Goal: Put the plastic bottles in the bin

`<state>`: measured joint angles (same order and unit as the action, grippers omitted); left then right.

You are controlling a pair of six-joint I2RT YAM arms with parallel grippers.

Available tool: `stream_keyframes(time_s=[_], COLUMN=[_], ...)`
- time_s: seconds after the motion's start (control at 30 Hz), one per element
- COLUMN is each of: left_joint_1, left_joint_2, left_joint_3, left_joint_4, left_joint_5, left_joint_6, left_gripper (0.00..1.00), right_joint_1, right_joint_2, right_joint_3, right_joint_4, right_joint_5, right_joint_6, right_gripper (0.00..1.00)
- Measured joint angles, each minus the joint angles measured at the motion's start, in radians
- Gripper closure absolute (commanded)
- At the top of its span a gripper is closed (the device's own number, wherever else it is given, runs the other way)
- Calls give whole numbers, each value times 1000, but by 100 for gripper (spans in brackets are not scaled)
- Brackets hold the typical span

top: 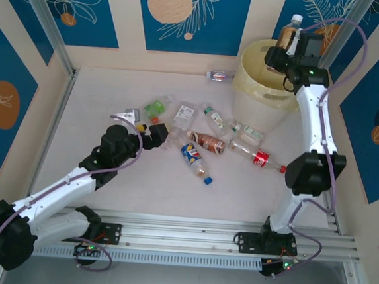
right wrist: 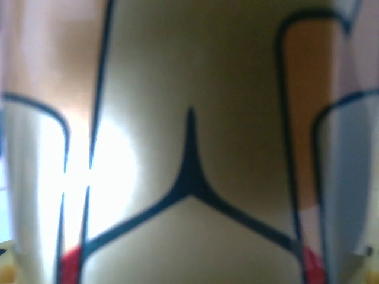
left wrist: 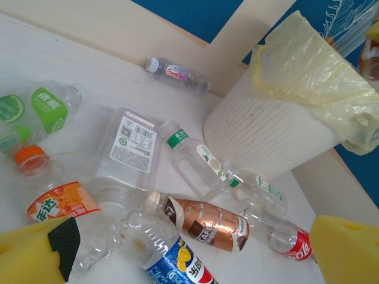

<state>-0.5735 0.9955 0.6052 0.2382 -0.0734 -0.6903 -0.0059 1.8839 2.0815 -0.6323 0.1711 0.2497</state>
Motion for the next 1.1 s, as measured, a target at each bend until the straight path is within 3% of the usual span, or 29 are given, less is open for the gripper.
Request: stream_keyframes(time_s=[0.2, 0.4, 0.5, 0.77, 1.1], left_joint_1=[17, 36, 48, 76, 145], left_joint_2=[10, 55, 84, 121, 193], left_joint_3=[1, 31, 62, 81, 164], left_joint_4=[-101, -192, -229, -274, -355], left_joint_5=[-51, -68, -67, -64, -54], left_joint_6=[-37, -63, -65, -79, -55], left_gripper=[0, 0, 0, 0, 0], right_joint_1=[13, 24, 32, 40, 40], right_joint_2=[81, 103, 103, 43, -363], right_joint_3=[46, 79, 95, 68, -306], right_joint_4=[-134, -208, -224, -197, 25], right_joint_5=[2, 10, 24, 12, -80], right_joint_6=[-124, -165, -165, -121, 18], right_gripper=[39, 11, 3, 0, 0])
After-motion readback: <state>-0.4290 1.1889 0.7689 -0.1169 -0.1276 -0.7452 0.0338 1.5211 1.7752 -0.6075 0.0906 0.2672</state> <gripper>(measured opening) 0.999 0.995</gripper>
